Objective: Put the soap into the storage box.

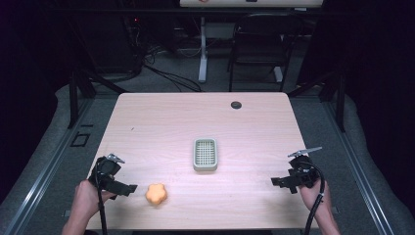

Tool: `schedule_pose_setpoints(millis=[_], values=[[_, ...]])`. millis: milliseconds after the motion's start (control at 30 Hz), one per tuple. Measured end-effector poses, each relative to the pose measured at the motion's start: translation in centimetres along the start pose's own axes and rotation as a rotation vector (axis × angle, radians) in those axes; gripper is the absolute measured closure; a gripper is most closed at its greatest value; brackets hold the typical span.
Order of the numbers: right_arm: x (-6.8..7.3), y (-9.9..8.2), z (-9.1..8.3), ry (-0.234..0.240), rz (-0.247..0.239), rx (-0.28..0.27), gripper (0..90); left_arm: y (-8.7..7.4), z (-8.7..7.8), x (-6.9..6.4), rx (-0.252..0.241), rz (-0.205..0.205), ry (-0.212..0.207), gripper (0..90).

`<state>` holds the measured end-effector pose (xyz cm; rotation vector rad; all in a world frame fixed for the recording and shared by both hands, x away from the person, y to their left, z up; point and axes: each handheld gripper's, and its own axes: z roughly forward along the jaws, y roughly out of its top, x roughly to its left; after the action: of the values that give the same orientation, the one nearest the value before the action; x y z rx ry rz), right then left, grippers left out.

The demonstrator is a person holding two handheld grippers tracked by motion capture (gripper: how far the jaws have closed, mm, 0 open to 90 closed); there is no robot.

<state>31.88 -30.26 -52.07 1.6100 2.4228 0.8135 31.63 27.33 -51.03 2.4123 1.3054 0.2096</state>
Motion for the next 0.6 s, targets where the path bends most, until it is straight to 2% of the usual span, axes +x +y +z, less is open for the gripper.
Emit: schedule_pose_setpoints(millis=[133,433,600], values=[[0.0,0.0,0.0,0.003,0.0,0.009,14.9,0.2,-0.1,-0.4,0.003,0.008,0.004,0.0],[0.1,0.0,0.2,0.013,-0.001,0.017,14.9,0.7,-0.3,-1.5,0.023,0.038,-0.031,0.0],[0.1,0.0,0.3,0.02,-0.003,0.025,14.9,1.0,-0.2,-2.4,0.041,0.072,-0.051,0.0]])
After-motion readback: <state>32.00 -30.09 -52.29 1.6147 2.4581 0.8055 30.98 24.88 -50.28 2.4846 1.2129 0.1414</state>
